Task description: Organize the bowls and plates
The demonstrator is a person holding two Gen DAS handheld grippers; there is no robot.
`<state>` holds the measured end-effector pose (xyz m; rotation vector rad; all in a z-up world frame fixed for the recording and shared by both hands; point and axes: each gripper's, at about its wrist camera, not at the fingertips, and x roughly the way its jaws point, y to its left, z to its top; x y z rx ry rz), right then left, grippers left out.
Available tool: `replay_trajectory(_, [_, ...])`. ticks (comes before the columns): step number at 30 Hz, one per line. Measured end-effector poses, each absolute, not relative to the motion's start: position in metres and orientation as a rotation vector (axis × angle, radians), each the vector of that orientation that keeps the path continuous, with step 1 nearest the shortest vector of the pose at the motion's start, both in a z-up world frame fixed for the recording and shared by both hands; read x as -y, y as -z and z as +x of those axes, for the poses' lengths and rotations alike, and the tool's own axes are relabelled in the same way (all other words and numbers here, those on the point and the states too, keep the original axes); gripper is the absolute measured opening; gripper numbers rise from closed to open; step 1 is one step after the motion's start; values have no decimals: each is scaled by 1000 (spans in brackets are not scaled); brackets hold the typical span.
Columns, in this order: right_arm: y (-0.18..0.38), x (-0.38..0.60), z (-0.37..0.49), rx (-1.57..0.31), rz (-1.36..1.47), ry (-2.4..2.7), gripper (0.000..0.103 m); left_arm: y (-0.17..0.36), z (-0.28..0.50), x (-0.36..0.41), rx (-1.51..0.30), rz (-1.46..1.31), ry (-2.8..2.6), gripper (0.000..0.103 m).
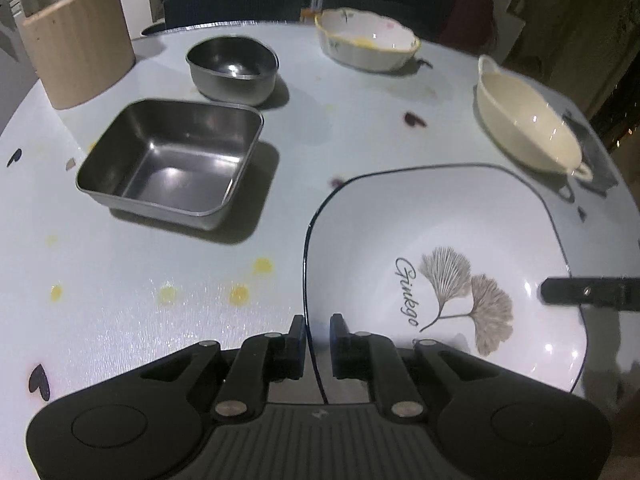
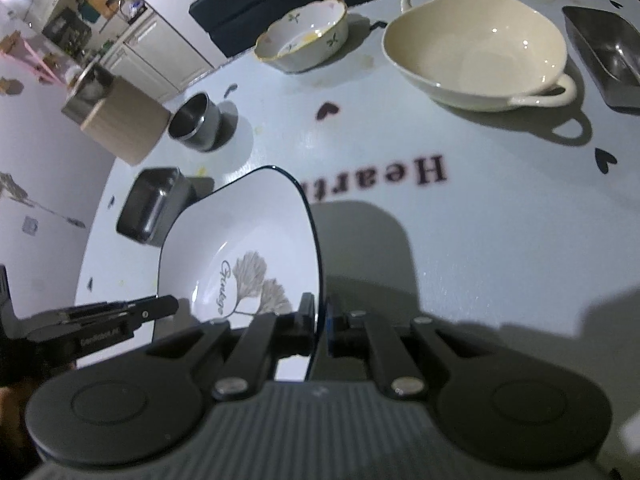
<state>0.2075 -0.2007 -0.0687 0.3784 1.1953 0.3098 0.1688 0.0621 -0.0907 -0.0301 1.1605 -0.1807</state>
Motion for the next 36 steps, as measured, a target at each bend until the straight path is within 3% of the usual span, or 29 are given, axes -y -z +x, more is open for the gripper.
replay_trajectory(27, [85, 184, 212, -1256, 310, -271, 8, 95, 173, -61, -1146, -6, 192, 14])
replay_trajectory(36, [97, 174, 210, -1284, 228, -254, 13, 92, 173, -58, -1133, 8, 200, 14])
